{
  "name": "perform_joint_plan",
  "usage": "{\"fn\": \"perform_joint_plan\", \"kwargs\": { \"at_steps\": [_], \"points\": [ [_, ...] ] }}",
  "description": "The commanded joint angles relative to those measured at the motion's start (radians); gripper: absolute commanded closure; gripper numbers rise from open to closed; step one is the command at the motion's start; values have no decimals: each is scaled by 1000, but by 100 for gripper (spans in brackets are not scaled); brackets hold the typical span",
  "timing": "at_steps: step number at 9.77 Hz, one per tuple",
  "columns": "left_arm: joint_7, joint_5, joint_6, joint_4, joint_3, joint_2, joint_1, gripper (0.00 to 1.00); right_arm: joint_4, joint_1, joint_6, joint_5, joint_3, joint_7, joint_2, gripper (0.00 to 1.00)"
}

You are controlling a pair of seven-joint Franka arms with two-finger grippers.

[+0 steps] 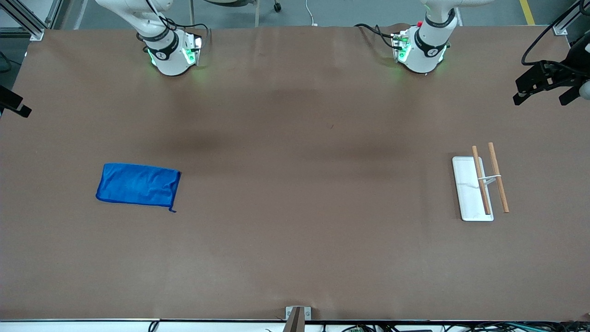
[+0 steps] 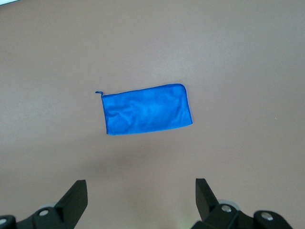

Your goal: Right arm passes towel to left arm to hang

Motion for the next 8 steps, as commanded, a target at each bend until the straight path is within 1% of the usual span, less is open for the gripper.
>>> {"fn": "perform_joint_plan", "kwargs": {
  "at_steps": [1, 5, 7, 8],
  "points": [
    [3, -1, -7, -23, -5, 8, 3, 0, 7, -4, -11, 16, -2, -7, -2, 0],
    [-5, -1, -6, -25, -5, 13, 0, 0, 8, -4, -11, 16, -2, -10, 4, 0],
    [-5, -1, -4, -23, -5, 16, 2, 0, 2, 6, 0, 9, -1, -17, 37, 0],
    [-9, 4, -4, -22, -5, 20, 0, 1, -13, 4, 20, 11, -1, -25, 70, 0]
  ]
}}
